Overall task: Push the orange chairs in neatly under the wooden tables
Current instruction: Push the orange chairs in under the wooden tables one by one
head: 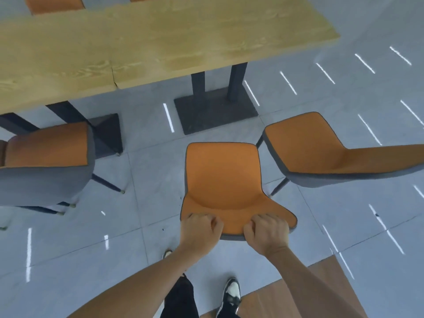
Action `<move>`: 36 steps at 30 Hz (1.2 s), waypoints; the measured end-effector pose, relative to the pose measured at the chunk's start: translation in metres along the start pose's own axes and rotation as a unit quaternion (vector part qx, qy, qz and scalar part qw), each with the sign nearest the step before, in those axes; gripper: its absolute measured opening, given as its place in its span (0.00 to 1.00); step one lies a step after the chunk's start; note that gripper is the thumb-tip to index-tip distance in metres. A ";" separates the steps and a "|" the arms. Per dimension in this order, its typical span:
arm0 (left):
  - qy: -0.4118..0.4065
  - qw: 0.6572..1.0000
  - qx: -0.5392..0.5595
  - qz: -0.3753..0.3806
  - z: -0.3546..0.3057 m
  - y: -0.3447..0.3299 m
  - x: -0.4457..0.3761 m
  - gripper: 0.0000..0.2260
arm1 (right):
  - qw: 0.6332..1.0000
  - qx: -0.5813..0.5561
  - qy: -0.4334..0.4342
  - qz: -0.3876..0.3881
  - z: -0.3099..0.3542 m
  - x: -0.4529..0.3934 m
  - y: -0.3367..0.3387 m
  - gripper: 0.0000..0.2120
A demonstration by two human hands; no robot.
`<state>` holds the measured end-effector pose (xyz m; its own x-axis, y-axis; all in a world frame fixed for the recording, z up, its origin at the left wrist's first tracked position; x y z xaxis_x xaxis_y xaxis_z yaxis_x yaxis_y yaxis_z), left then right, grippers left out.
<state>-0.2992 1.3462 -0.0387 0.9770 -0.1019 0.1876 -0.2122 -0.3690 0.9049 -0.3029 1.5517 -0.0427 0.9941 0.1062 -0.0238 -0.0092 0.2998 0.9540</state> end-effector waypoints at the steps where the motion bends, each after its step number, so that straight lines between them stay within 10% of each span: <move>1: 0.009 1.000 0.001 -0.006 -0.002 0.002 -0.008 0.20 | 1.000 0.000 0.001 0.002 -0.001 -0.010 0.001 0.16; 36: 0.115 0.993 -0.008 -0.035 0.057 0.073 -0.375 0.22 | 0.996 0.058 0.066 0.028 -0.004 -0.416 -0.015 0.19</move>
<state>-0.6821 1.3043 -0.0644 0.9689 0.1385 0.2051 -0.1452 -0.3533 0.9242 -0.7164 1.5069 -0.0488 0.9693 0.2457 -0.0018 -0.0435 0.1790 0.9829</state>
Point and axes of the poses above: each hand's wrist, its own x-axis away from the middle knuckle, its own y-axis out of the back of the hand, z = x × y, the point moved 1 cm from there along -x, towards the middle knuckle, and after that the axes turned 4 degrees about -x, right-handed, at the moved point
